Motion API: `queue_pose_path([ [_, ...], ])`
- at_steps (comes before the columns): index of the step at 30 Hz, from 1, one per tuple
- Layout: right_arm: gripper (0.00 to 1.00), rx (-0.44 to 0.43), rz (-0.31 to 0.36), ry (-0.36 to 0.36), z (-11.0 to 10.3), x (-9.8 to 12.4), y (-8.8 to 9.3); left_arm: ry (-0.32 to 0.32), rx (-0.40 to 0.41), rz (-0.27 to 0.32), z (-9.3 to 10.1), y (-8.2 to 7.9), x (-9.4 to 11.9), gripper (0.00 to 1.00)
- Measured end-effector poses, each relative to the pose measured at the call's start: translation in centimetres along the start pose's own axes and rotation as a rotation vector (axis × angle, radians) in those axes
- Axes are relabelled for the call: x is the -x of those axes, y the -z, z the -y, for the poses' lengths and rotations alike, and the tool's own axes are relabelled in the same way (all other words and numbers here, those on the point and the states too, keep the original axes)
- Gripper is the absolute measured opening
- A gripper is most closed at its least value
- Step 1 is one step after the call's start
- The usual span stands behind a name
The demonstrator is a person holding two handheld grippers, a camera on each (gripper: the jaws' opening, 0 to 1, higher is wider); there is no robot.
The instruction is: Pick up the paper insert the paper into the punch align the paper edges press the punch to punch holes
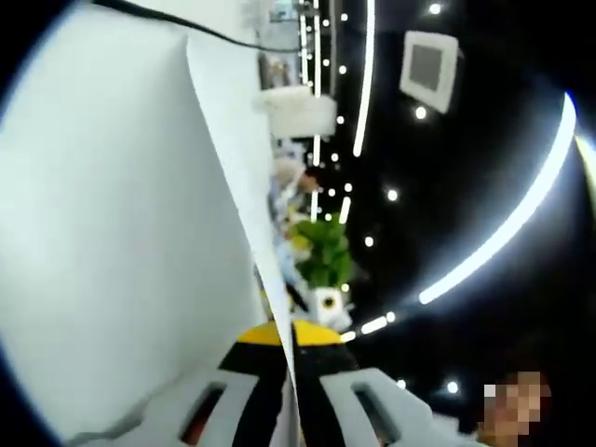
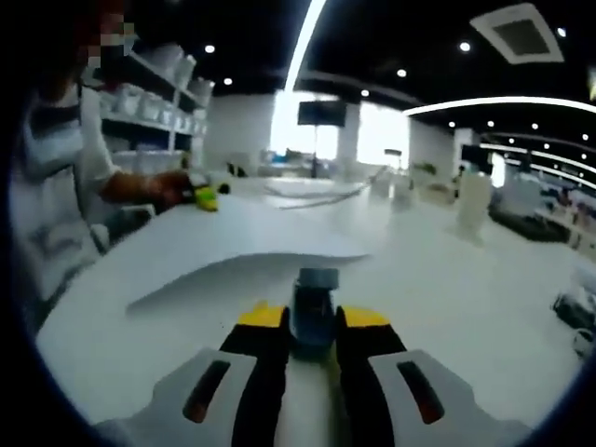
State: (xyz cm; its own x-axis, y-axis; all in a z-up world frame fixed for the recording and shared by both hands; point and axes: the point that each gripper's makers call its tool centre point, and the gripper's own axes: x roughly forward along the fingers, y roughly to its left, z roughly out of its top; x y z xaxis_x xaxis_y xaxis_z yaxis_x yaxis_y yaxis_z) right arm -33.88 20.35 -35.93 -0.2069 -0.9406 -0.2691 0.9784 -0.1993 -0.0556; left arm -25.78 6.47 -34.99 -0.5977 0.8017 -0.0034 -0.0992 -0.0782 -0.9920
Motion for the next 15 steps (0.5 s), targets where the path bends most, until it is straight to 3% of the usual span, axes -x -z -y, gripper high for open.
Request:
queue_pose_path([
  [4,0.23,-0.018,0.018,-0.025,-0.9,-0.2,-0.5,0.002,0.007,0.001,0.1,0.2,0.0,0.04],
  [10,0.22,-0.025,-0.015,-0.010,-0.6,-0.3,0.2,-0.015,0.005,0.005,-0.1,-0.1,0.0,0.04],
  [15,0.22,-0.015,-0.010,-0.004,-0.7,-0.3,0.2,-0.116,-0.044,0.005,-1.0,0.0,-0.2,0.04],
])
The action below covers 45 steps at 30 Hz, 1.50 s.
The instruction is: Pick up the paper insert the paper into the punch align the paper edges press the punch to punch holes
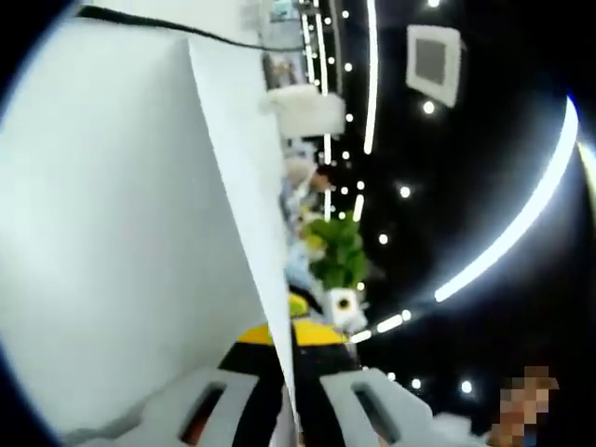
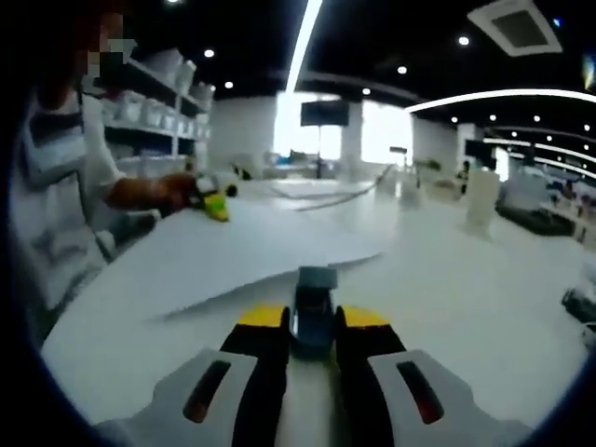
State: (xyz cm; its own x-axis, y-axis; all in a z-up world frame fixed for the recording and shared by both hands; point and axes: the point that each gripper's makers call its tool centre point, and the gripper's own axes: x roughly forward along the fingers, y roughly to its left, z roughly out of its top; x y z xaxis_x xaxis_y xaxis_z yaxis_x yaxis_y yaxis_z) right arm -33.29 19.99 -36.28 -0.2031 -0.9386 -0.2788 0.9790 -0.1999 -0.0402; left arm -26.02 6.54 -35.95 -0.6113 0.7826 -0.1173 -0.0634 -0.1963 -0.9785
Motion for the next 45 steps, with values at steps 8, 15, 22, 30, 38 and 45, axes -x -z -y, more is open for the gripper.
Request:
queue_pose_path([
  [8,0.22,0.006,0.011,-0.011,-0.5,-0.1,0.0,-0.027,-0.024,-0.005,-0.1,0.1,-0.5,0.04],
  [15,0.22,0.011,0.012,-0.025,-0.8,0.0,-0.1,-0.024,-0.027,-0.015,-0.1,0.3,-1.2,0.04],
  [22,0.22,0.018,0.015,-0.039,-1.5,-0.2,-0.2,-0.018,-0.037,-0.058,0.1,0.9,-1.2,0.04],
  [30,0.23,0.021,0.019,-0.048,-1.8,0.0,-0.2,-0.004,-0.082,-0.153,0.3,2.6,-0.5,0.04],
  [38,0.23,0.035,0.018,-0.051,-2.1,0.0,-0.2,-0.003,-0.120,-0.224,0.3,3.8,0.0,0.04],
  [45,0.23,0.040,0.020,-0.054,-2.2,0.0,-0.2,0.005,-0.135,-0.296,0.3,4.7,0.6,0.04],
])
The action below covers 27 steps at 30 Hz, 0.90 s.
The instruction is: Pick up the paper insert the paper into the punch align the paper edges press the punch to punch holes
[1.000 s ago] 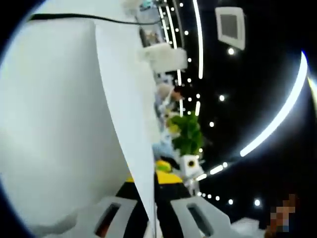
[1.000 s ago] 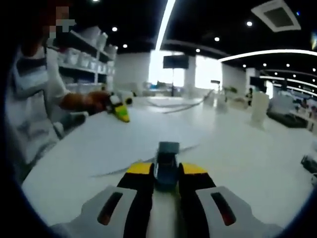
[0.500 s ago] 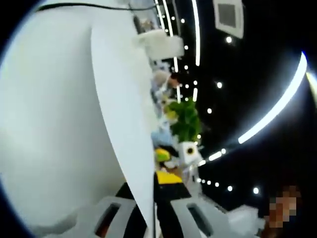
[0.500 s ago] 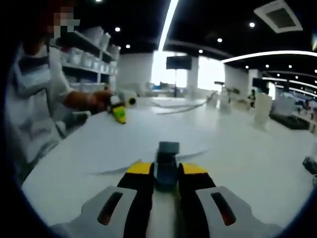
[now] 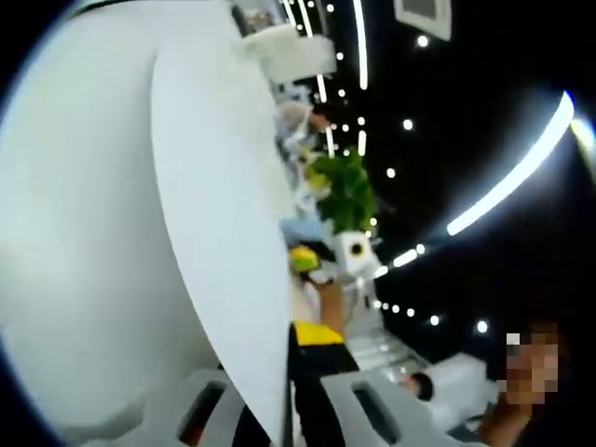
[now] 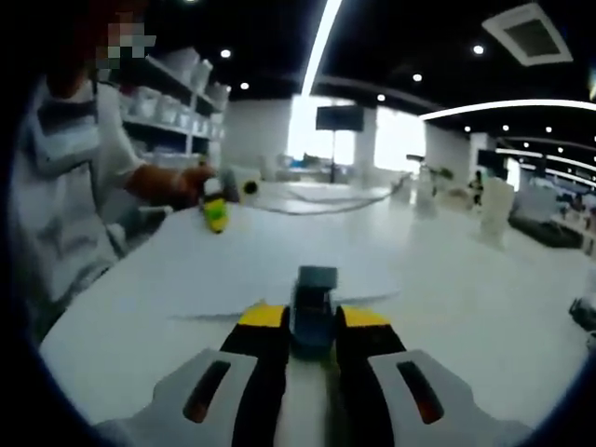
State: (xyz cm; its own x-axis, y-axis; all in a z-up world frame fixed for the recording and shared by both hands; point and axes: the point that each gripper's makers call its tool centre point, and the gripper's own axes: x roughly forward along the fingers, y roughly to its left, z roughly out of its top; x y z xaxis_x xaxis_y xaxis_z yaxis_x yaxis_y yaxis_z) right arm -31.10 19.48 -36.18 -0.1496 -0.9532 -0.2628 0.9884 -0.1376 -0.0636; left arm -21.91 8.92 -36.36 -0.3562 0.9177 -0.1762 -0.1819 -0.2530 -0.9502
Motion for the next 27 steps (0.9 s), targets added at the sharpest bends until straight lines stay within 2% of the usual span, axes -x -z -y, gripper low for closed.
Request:
queue_pose_path([
  [7,0.23,0.002,0.001,-0.002,0.1,0.1,0.0,0.017,-0.024,-0.073,-0.1,0.3,0.2,0.04],
  [18,0.23,0.004,0.002,-0.003,0.1,0.1,0.1,0.026,-0.049,-0.136,-0.4,0.6,0.6,0.04],
  [21,0.23,0.006,0.002,-0.003,0.1,0.1,0.1,0.021,-0.059,-0.162,-0.2,1.6,0.7,0.04],
  [27,0.23,0.013,0.002,0.000,0.2,0.2,0.1,0.007,-0.079,-0.209,-0.4,2.3,1.2,0.04],
])
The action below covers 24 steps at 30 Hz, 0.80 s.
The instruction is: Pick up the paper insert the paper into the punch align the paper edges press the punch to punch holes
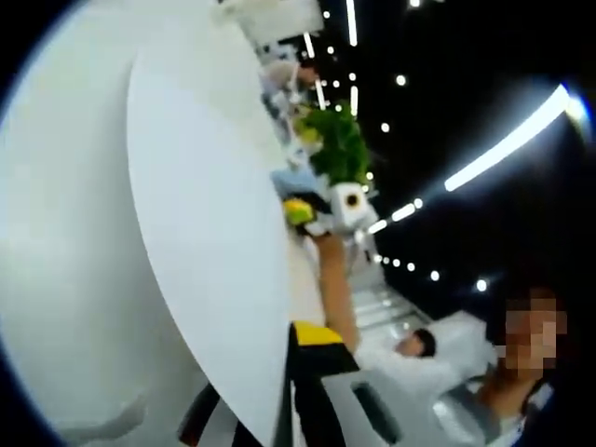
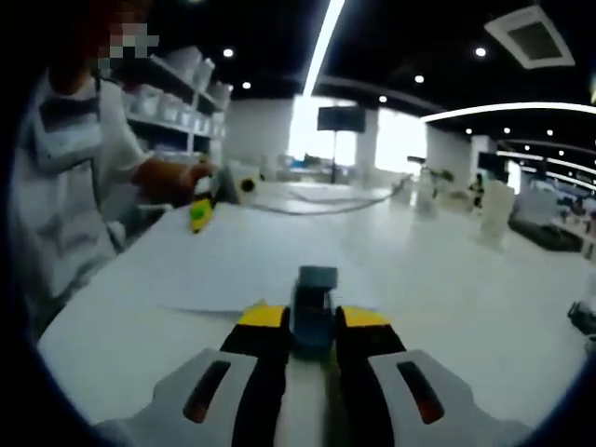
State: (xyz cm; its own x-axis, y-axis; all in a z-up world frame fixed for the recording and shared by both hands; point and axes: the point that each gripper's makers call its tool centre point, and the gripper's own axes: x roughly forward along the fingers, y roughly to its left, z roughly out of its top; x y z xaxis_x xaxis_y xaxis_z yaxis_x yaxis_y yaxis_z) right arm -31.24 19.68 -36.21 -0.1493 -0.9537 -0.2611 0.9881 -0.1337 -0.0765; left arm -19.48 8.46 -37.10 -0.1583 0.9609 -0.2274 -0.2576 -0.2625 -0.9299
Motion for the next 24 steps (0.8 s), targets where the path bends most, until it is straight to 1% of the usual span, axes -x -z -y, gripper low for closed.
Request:
queue_pose_path([
  [6,0.23,0.005,0.000,0.006,0.0,0.0,0.0,0.001,-0.003,-0.013,0.4,0.7,-0.2,0.04],
  [8,0.23,0.006,-0.001,0.009,0.2,0.1,0.0,0.012,0.007,-0.020,0.6,0.9,-0.4,0.04],
  [11,0.23,0.006,-0.001,0.011,0.3,0.1,0.0,0.011,0.008,-0.026,0.6,0.9,-0.4,0.04],
  [12,0.23,0.007,-0.001,0.012,0.3,0.1,0.0,-0.003,-0.002,-0.022,0.5,0.9,-0.4,0.04],
  [13,0.23,0.008,-0.001,0.013,0.3,0.1,0.0,-0.033,-0.060,-0.003,0.2,0.6,-0.4,0.04],
  [17,0.23,0.010,-0.002,0.014,0.3,0.1,0.0,-0.028,-0.066,0.001,0.7,0.9,-0.4,0.05],
  [18,0.23,0.013,-0.002,0.014,0.4,0.1,0.0,-0.036,-0.131,0.039,0.8,0.2,-0.5,0.07],
  [20,0.23,0.018,-0.002,0.014,0.4,0.0,0.0,-0.070,-0.212,0.062,0.8,-0.3,-0.3,0.15],
  [21,0.23,0.023,-0.002,0.014,0.3,0.0,0.0,-0.066,-0.227,0.050,1.1,-0.1,-0.4,0.16],
  [22,0.23,0.024,-0.002,0.015,0.3,0.0,0.0,-0.060,-0.220,0.044,1.2,0.0,-0.4,0.17],
  [24,0.23,0.030,-0.001,0.018,0.3,0.0,0.0,-0.068,-0.246,0.038,1.3,0.1,-0.5,0.25],
])
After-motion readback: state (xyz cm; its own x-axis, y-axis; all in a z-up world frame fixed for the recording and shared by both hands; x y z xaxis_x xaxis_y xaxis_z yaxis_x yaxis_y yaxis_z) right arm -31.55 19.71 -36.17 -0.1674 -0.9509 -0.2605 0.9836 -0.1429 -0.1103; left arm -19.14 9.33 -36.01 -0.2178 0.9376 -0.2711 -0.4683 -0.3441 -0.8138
